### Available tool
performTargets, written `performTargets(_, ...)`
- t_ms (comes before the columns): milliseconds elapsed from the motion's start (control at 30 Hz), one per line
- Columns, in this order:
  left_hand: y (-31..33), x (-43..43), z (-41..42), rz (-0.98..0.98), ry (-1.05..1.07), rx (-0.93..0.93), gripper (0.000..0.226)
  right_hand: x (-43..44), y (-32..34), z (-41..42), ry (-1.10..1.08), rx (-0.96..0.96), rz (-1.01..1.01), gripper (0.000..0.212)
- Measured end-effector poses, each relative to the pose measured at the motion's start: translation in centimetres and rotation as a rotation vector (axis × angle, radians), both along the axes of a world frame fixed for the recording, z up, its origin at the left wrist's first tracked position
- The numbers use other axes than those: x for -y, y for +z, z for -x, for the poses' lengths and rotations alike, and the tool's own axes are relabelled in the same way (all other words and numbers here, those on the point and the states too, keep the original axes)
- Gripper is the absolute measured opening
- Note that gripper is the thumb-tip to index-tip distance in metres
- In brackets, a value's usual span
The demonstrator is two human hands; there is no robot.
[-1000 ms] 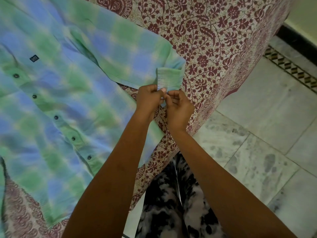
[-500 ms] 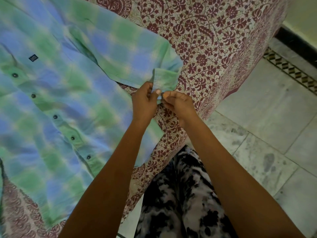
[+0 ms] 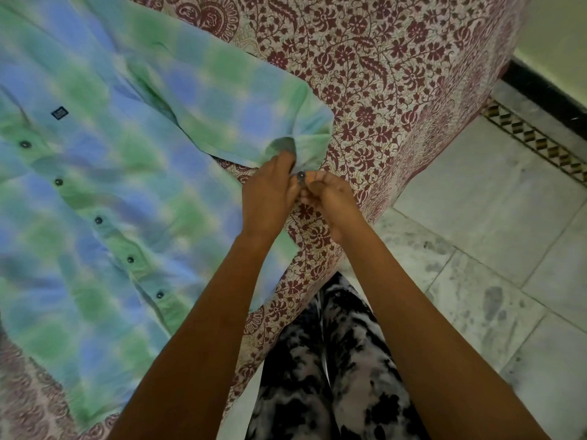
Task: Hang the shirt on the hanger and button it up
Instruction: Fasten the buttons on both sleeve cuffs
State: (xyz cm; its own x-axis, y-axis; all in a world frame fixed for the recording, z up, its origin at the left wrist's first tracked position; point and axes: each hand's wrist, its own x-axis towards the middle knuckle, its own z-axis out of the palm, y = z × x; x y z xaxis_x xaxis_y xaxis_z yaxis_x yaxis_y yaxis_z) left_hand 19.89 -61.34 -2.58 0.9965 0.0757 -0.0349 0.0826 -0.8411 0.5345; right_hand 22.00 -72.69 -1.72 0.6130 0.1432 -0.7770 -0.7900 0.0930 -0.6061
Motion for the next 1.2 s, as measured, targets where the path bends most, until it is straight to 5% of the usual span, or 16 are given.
performTargets(133, -0.7, -0.3, 0.6, -0.071, -0.162, 0.062, 0.021, -0.2, 0.6, -0.6, -0.169, 0.098, 0.136, 0.027)
performTargets(267, -1.0, -0.4, 0.9, 0.155, -0.434, -0.098, 0.037, -0.1, 0.4, -1.2, -0.105, 0.121, 0.331, 0.042)
performTargets(500, 0.1, -1.3, 1.1, 0.378, 0.145, -0.027, 0.028, 3.4, -0.5, -1.5, -0.494, 0.105, 0.652, 0.023)
performTargets(667, 1.4, -1.3, 1.2, 0.317, 0.136, -0.119, 0.028, 5.9, 0.9, -1.7, -0.628, 0.163, 0.805, 0.022)
performTargets(833, 4.9, -1.1, 3.0, 0.339, 0.214, -0.158, 0.025, 4.9, 5.8, 0.7, -0.459, 0.287, 0.733, 0.022)
performTargets(1200, 15.7, -0.8, 14.3, 0.177, 0.448, -0.187, 0.044, 3.7, 13.4, 10.4, 0.428, 0.658, 0.555, 0.045)
